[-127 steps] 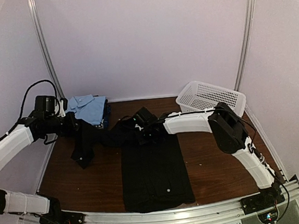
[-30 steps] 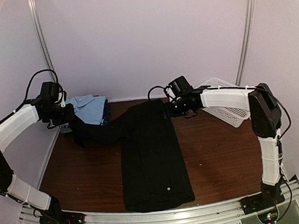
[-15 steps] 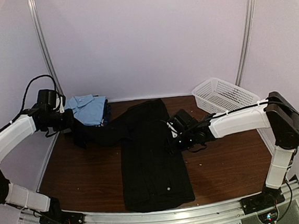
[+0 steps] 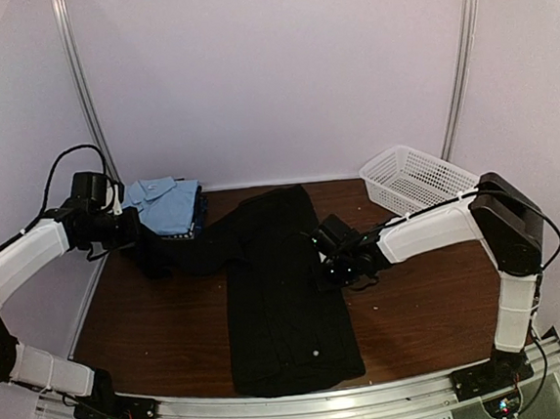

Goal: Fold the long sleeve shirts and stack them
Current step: Flatten out the crumpled shirt at the center of the board.

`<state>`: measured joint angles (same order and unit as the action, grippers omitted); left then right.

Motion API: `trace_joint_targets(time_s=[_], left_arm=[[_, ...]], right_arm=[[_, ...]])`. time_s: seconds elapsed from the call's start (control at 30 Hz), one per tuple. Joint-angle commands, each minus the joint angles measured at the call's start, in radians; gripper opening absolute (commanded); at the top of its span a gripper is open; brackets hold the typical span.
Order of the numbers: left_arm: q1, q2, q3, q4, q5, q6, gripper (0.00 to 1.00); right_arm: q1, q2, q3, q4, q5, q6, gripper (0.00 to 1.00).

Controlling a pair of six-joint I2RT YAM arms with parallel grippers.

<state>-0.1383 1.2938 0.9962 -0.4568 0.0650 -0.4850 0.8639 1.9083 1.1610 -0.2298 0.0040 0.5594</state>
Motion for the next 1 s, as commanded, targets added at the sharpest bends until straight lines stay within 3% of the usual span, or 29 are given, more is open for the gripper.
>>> trace_joint_targets(time_s=[0.0, 0.2, 0.37, 0.6, 0.73, 0.97], left_arm=[[0.003, -0.025, -0.019, 0.06, 0.02, -0.01, 0.0], [0.003, -0.031, -0.041, 0.074, 0.034, -0.021, 0.0], [0.003, -0.027, -0.056, 0.076, 0.04, -0.024, 0.0], [0.003, -0.041, -0.087, 0.086, 0.035, -0.035, 0.0], [0.003, -0.042, -0.093, 0.091, 0.037, -0.038, 0.0], [0.003, -0.037, -0.09, 0.091, 0.038, -0.038, 0.0]], right_arm=[[-0.006, 0.033, 0.032, 0.004, 0.036, 0.036, 0.46], [-0.007, 0.024, 0.021, -0.014, 0.087, 0.053, 0.48], [-0.007, 0.03, 0.013, 0.023, 0.032, 0.055, 0.46], [-0.002, 0.031, 0.041, 0.045, -0.002, 0.059, 0.32], [-0.001, 0.028, 0.064, 0.033, -0.002, 0.048, 0.18], [-0.008, 0.002, 0.064, -0.007, 0.041, 0.037, 0.11]])
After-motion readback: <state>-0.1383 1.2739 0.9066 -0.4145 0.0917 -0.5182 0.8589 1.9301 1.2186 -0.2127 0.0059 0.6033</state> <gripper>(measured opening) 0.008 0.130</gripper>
